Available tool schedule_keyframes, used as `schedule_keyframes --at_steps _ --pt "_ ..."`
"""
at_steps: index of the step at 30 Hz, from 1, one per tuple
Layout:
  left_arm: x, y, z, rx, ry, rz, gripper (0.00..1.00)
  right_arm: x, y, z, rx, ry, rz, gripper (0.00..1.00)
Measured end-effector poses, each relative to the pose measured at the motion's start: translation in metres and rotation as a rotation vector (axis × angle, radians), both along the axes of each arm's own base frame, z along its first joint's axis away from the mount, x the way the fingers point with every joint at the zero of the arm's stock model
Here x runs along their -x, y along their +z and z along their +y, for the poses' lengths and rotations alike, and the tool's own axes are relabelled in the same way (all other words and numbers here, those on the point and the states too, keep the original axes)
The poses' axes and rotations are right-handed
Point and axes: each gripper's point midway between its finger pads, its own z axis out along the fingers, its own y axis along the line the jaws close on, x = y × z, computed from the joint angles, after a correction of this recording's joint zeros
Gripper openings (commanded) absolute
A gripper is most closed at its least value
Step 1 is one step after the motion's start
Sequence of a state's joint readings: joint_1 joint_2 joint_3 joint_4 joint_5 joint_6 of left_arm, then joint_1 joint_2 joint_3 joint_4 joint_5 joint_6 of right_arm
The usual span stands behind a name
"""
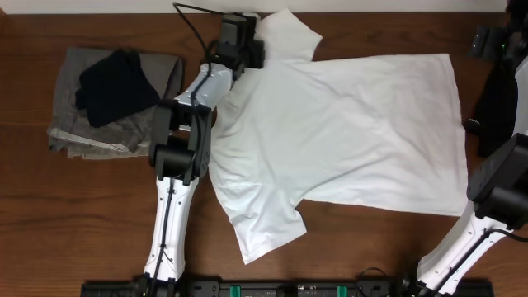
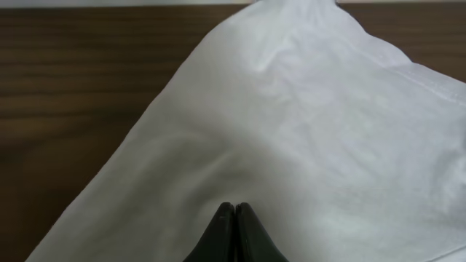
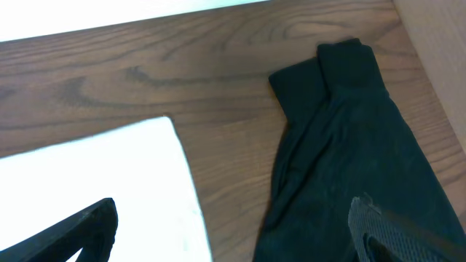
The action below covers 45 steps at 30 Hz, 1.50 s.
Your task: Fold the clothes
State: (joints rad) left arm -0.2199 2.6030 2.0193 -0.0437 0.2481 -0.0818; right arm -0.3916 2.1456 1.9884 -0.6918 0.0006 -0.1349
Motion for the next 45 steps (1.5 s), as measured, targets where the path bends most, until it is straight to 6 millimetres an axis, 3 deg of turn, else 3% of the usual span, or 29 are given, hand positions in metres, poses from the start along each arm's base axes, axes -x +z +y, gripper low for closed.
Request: schedule_keyframes --at_steps 7,15,18,20,22,23,26,29,32,34,36,41,45 --pt "-0.012 0.004 0.033 0.002 0.054 -0.023 0.06 0.0 0.0 0.0 0.0 0.0 0.0 0.99" --pt "-0.01 0.01 0.038 -0.015 0.075 -0.024 0.06 0.0 0.0 0.0 0.0 0.0 0.0 0.99" --pt "0.0 0.027 0.042 -0.028 0.082 0.004 0.11 0.0 0.0 0.0 0.0 0.0 0.0 0.99" --pt "0.01 0.054 0.044 -0.036 0.084 0.024 0.14 0.0 0.0 0.0 0.0 0.0 0.0 0.99" --pt "0.023 0.098 0.047 -0.032 0.088 0.025 0.14 0.0 0.0 0.0 0.0 0.0 0.0 0.99" --pt "0.032 0.129 0.048 -0.024 0.094 0.01 0.14 0.0 0.0 0.0 0.0 0.0 0.0 0.99" --pt "0.067 0.209 0.054 -0.007 0.106 -0.012 0.14 0.0 0.0 0.0 0.0 -0.001 0.0 0.99" --pt "0.116 0.277 0.062 0.01 0.117 -0.018 0.14 0.0 0.0 0.0 0.0 0.0 0.0 0.99" --pt "0.165 0.308 0.071 0.019 0.135 0.039 0.12 0.0 0.0 0.0 0.0 0.0 0.0 0.99" --pt "0.193 0.309 0.075 0.019 0.152 0.111 0.08 0.0 0.0 0.0 0.0 0.0 0.0 0.99" --pt "0.221 0.296 0.08 0.015 0.181 0.232 0.06 0.0 0.0 0.0 0.0 -0.001 0.0 0.99" --pt "0.266 0.261 0.088 -0.017 0.232 0.483 0.06 0.0 0.0 0.0 0.0 0.0 0.0 0.99" --pt "0.292 0.249 0.092 -0.041 0.252 0.602 0.06 0.0 0.0 0.0 0.0 0.0 0.0 0.99"
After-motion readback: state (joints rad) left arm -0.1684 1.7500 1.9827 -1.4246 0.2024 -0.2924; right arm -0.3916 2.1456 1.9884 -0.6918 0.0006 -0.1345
